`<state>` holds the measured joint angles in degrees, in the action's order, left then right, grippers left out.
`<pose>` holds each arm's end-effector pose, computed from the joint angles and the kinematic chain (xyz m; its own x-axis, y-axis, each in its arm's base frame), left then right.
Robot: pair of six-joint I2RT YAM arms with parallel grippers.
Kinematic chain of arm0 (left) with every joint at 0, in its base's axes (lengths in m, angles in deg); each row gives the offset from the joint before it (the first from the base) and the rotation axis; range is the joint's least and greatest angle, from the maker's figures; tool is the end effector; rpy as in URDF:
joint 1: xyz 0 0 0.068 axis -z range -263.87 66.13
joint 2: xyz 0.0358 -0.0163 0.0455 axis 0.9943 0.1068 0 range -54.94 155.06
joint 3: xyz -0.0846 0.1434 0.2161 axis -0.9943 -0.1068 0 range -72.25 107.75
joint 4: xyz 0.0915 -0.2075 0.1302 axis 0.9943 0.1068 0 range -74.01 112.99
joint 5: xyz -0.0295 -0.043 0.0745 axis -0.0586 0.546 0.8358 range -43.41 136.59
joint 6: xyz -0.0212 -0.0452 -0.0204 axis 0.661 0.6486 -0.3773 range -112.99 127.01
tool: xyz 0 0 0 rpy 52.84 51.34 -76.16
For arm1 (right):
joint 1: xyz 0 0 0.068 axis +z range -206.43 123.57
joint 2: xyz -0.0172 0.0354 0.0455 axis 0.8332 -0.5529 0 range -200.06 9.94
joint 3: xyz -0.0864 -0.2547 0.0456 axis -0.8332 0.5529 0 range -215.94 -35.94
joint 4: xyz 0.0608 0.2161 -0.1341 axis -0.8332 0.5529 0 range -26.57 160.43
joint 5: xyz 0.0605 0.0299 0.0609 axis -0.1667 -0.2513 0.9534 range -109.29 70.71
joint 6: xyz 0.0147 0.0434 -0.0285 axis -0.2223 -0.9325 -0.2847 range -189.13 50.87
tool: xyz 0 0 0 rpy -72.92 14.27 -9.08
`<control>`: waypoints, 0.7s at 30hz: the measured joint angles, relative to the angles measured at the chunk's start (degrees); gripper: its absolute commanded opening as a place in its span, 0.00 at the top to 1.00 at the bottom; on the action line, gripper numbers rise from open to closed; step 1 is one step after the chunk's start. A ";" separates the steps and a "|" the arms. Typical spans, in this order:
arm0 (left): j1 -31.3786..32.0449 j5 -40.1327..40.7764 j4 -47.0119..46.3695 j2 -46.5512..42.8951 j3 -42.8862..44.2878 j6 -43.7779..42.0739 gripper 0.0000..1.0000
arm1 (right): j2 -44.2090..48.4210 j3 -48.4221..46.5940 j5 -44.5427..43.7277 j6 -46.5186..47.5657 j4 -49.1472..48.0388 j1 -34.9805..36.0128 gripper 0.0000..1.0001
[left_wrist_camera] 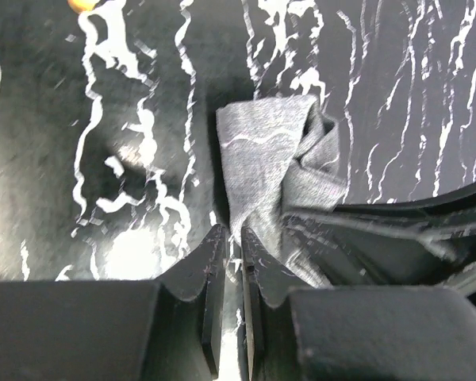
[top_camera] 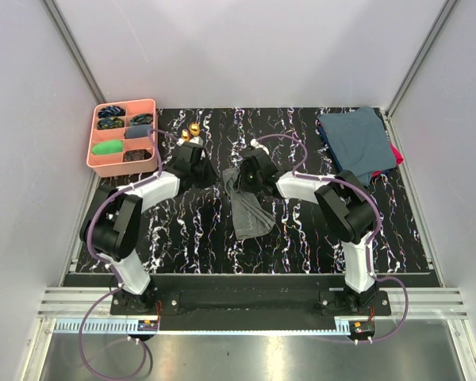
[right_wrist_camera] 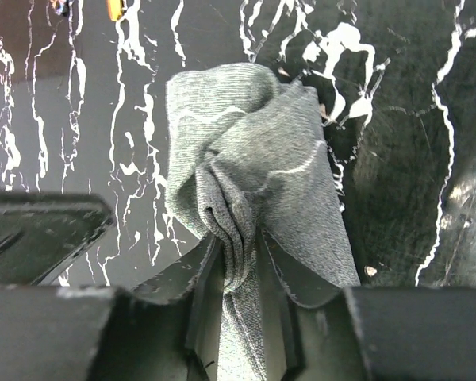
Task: Fold the napkin into a case and place the utensils inside
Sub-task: Stuff the top corner of the smaller-rectangle-folded napkin into the folded napkin.
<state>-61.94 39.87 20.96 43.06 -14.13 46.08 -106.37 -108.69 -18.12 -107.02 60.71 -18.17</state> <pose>0.3332 -0.1387 0.1867 -0.7902 -0.3567 -0.4984 -0.0647 0.8572 -0.5110 0.3441 0.2723 0.1530 -0.7929 0.1566 -0.5889 -0.1830 0.8607 0.4752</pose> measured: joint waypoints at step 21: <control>0.81 -0.28 2.19 4.22 3.61 -0.52 0.80 | 0.57 -2.89 1.29 4.76 4.74 0.00 0.58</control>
<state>-61.13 39.59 23.15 47.27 -10.52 45.55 -105.80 -111.57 -16.83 -102.26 65.45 -18.17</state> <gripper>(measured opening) 0.183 0.410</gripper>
